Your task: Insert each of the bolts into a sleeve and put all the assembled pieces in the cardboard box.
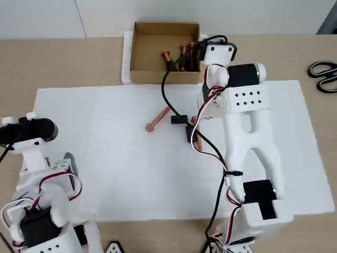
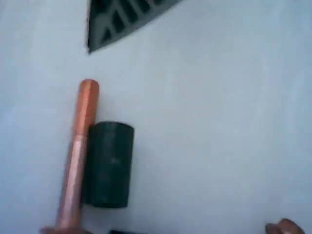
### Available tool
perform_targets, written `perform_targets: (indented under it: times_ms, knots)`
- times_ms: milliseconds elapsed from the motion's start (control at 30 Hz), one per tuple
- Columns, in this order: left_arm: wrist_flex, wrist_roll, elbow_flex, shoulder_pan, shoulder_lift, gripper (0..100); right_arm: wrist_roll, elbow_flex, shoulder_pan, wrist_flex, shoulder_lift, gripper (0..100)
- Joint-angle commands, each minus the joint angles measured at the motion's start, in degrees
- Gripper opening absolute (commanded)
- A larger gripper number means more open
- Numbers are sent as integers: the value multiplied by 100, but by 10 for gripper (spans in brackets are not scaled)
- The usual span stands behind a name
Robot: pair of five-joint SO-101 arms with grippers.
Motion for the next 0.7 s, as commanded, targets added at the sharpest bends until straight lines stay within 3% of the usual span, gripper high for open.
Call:
perform_targets:
  times_ms: [0, 333, 667]
  knots:
    - [-132, -35, -22, 0, -44, 152, -158, 35, -189, -66, 198, 227]
    - [-132, -35, -13, 0, -44, 152, -167, 35, -1209, -497, 980, 226]
    - [-132, -35, -4, 0, -44, 152, -167, 35, -1314, -760, 1701, 226]
